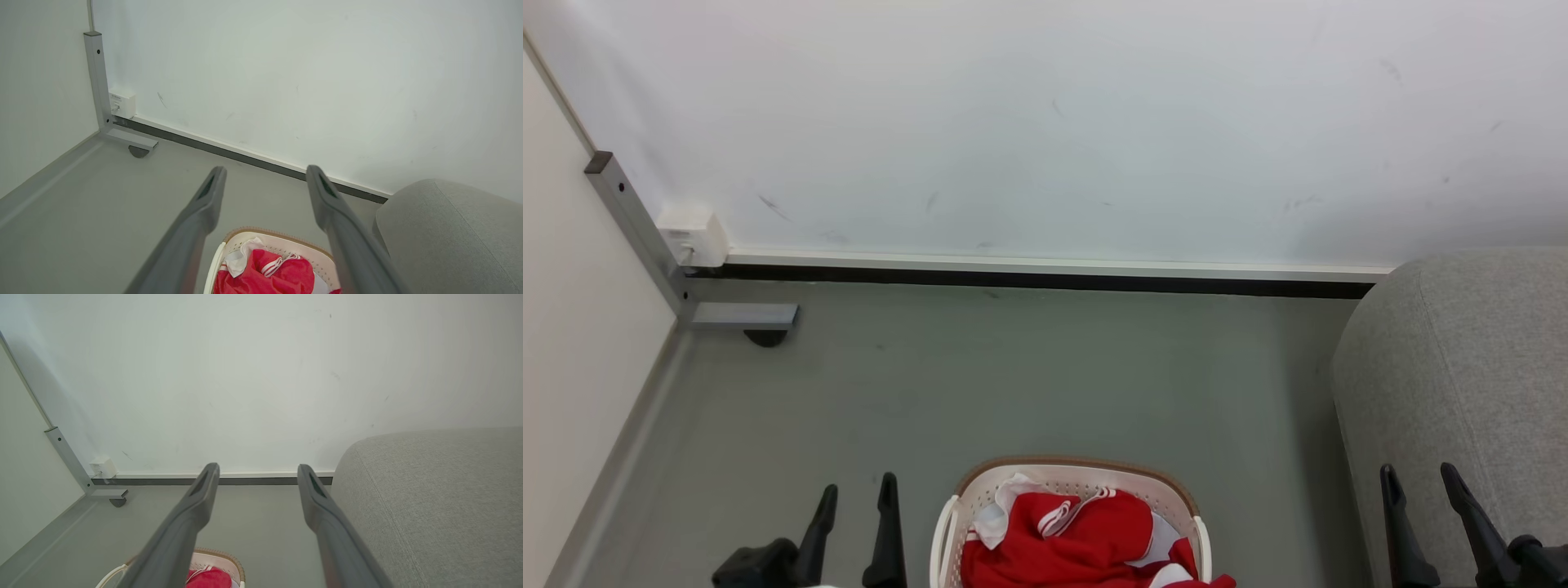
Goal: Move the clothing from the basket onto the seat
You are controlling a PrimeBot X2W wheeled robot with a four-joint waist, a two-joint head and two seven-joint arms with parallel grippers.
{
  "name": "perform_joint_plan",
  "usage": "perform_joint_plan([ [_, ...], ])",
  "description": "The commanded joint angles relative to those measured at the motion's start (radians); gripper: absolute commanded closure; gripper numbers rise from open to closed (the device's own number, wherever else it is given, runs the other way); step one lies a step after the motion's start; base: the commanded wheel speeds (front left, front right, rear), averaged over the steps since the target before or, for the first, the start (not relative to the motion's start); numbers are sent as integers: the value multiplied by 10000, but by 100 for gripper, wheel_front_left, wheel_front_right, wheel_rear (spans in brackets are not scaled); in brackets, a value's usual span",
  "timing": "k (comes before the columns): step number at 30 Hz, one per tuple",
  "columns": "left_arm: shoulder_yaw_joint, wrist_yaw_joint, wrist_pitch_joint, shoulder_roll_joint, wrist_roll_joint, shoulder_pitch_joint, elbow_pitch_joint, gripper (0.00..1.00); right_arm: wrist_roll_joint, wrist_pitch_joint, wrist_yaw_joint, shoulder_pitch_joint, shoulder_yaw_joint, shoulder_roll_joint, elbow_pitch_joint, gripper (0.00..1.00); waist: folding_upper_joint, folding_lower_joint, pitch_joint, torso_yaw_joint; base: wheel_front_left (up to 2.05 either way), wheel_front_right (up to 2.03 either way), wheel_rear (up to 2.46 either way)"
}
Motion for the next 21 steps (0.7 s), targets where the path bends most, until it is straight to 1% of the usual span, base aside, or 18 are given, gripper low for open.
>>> perform_joint_plan([
  [1, -23, 46, -71, 82, 273, 77, -47, 0, -201, -73, -16, 87, -14, -20, -18, 0, 0, 0, -2, -2, 0, 0, 0],
  [6, -79, 57, -210, 87, 715, 147, -47, 0, -215, -191, -17, 111, -193, 97, 246, 0, 0, 0, -18, -17, 0, 0, 0],
  [21, -93, 1, -466, 96, 1702, 264, 44, 0, -995, -484, -19, 86, -296, 91, 509, 0, 0, 0, -40, -41, 0, 0, 0],
])
